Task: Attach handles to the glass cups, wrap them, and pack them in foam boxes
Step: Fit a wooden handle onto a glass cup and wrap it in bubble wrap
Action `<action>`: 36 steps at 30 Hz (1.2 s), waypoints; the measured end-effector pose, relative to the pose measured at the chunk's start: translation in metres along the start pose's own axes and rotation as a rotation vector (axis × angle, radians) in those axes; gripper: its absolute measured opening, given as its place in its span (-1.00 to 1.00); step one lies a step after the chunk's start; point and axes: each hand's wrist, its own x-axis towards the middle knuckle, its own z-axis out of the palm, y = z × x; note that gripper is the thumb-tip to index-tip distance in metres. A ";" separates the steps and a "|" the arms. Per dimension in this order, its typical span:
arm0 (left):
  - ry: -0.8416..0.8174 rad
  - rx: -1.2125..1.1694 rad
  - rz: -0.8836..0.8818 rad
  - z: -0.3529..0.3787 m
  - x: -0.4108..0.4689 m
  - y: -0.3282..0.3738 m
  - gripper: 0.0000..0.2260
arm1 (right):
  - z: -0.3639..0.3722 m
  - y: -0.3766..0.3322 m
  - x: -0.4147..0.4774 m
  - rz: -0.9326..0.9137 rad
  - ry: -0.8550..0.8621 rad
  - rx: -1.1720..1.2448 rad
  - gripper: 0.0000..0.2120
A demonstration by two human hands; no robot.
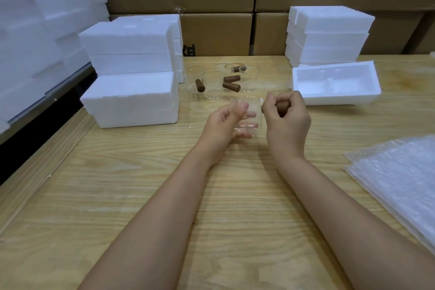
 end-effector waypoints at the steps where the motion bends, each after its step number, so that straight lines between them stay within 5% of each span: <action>1: -0.009 -0.011 -0.033 -0.001 0.000 0.002 -0.74 | 0.000 -0.001 -0.002 -0.043 -0.036 -0.009 -0.73; 6: 0.013 -0.159 -0.151 -0.004 0.001 0.007 -0.37 | 0.007 -0.009 -0.014 -0.217 -0.195 -0.021 -0.81; 11: -0.002 -0.254 -0.195 -0.011 0.005 0.009 -0.68 | 0.007 -0.014 -0.015 -0.210 -0.340 0.065 -0.90; 19: 0.015 -0.277 -0.146 -0.014 0.007 0.008 -0.58 | 0.002 -0.011 -0.014 -0.334 -0.486 0.018 -0.87; 25: -0.005 -0.224 -0.106 -0.011 0.005 0.008 -0.54 | 0.006 -0.011 -0.015 -0.263 -0.412 0.077 -0.97; 36: 0.029 -0.236 -0.108 -0.013 0.010 0.001 -0.53 | 0.008 -0.009 -0.016 -0.128 -0.390 0.141 -0.76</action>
